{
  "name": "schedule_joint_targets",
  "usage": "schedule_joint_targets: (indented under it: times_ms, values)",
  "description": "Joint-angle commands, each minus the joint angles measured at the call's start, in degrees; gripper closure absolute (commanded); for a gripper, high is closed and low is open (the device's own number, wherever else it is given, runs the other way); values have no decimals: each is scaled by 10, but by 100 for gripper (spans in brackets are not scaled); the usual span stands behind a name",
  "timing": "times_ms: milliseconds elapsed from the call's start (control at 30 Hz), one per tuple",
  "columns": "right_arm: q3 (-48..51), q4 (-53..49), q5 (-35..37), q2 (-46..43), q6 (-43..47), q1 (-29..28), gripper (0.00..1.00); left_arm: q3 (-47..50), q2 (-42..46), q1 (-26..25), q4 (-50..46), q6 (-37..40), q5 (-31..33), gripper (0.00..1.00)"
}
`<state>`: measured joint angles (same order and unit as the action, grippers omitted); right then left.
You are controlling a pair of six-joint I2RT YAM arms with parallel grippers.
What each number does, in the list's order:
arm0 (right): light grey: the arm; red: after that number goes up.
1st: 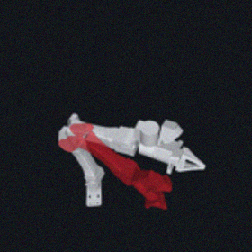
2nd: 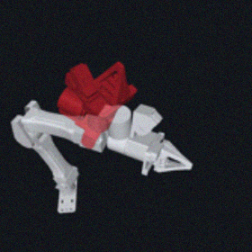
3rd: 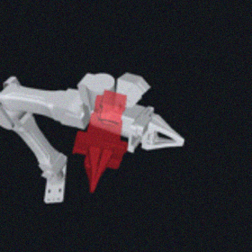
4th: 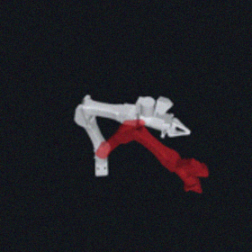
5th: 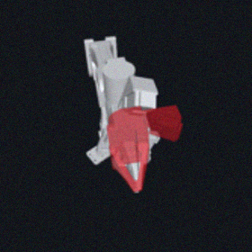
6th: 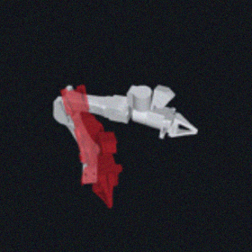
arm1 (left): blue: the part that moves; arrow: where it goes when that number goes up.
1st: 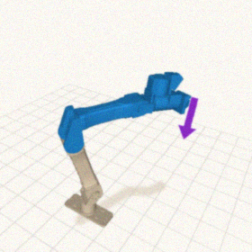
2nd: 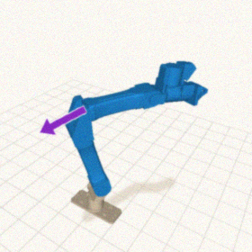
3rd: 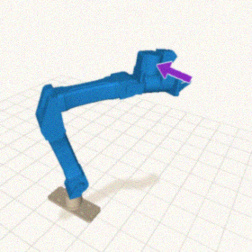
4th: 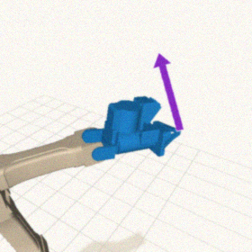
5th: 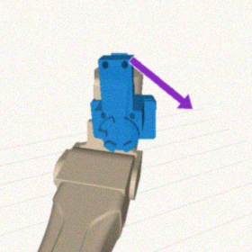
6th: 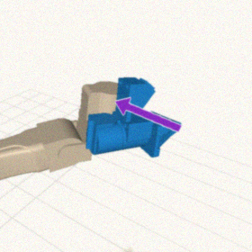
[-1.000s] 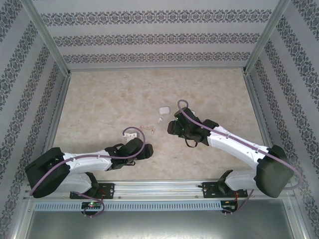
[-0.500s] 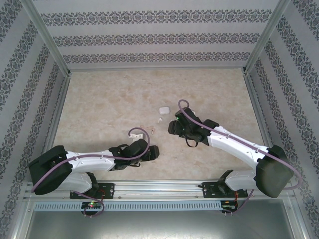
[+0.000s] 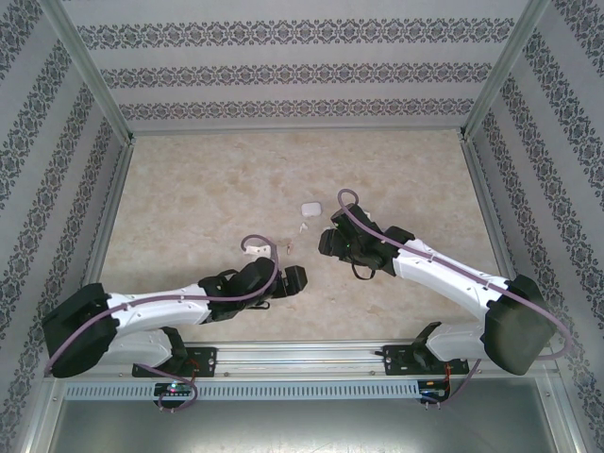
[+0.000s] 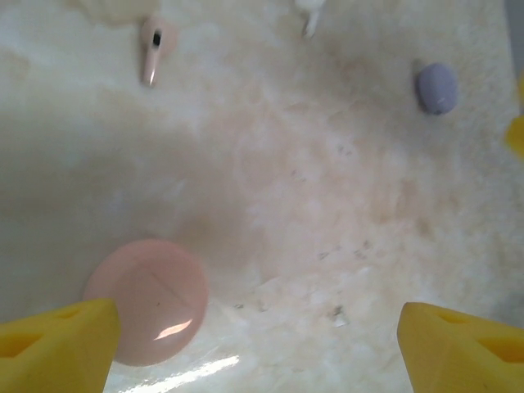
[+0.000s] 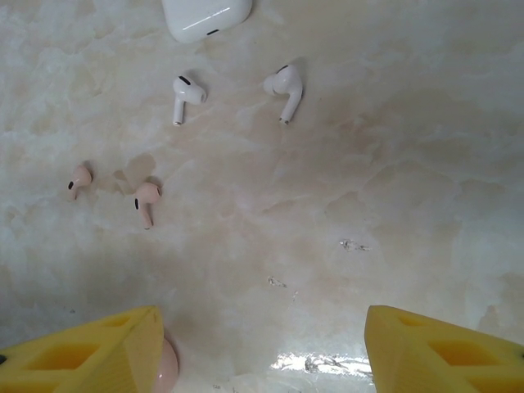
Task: Insert the wireless bluetooth earbuds into the charging case
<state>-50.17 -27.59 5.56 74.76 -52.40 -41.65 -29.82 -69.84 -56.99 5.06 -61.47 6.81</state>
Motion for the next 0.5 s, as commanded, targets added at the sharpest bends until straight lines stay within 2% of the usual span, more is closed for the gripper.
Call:
schedule_joint_targets:
  times_ms: [0, 133, 300, 467]
  values:
    - [-4, -18, 7, 17, -48, -18, 34, -32, 42, 11, -45, 28, 50, 12]
    - [-9, -14, 7, 54, -129, -52, 33, -50, 94, 69, -102, 55, 67, 11]
    - [-56, -34, 15, 130, -239, -111, 31, -67, 138, 203, -147, 94, 15, 11]
    - [-108, -65, 17, 194, -333, -148, 31, -97, 136, 297, -175, 142, -24, 10]
